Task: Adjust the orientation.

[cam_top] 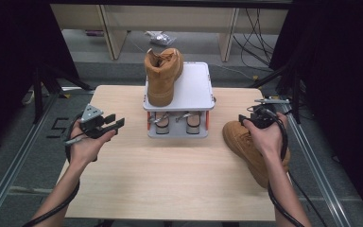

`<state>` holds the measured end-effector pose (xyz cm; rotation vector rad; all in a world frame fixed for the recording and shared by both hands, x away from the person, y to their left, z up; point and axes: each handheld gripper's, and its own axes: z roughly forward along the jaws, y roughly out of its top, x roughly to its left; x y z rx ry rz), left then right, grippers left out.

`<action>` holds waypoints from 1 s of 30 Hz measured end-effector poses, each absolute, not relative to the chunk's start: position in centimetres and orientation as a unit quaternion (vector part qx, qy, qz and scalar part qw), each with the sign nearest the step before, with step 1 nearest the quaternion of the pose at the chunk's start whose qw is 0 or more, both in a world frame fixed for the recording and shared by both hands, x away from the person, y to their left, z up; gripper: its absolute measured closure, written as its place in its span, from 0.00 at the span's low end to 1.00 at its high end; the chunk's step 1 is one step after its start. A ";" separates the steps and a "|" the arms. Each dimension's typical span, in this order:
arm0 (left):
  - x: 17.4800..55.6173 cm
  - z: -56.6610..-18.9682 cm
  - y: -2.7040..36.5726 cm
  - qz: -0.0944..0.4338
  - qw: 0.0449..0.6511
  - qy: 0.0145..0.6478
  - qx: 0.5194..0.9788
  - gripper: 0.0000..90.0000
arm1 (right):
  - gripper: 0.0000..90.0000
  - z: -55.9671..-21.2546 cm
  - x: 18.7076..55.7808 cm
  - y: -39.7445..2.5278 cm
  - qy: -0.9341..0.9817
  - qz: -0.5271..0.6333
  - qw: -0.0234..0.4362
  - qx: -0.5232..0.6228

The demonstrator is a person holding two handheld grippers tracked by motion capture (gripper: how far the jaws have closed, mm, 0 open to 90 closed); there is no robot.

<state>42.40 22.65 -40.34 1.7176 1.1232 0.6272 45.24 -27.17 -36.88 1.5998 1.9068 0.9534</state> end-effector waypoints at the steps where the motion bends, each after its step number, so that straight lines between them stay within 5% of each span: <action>1: 42.4 -40.4 22.6 0.257 0.477 0.460 0.704 0.63 | 0.57 -36.8 45.1 -27.7 0.696 0.344 0.237 0.584; 16: 42.1 -41.1 22.6 0.251 0.478 0.461 0.704 0.63 | 0.58 -36.7 42.1 -34.2 0.687 0.297 0.254 0.613; 29: 41.7 -41.3 22.3 0.249 0.476 0.461 0.707 0.60 | 0.59 -38.6 41.3 -35.5 0.714 0.266 0.225 0.607; 30: 41.7 -41.3 22.3 0.249 0.474 0.461 0.707 0.60 | 0.60 -38.4 40.9 -34.7 0.686 0.256 0.189 0.654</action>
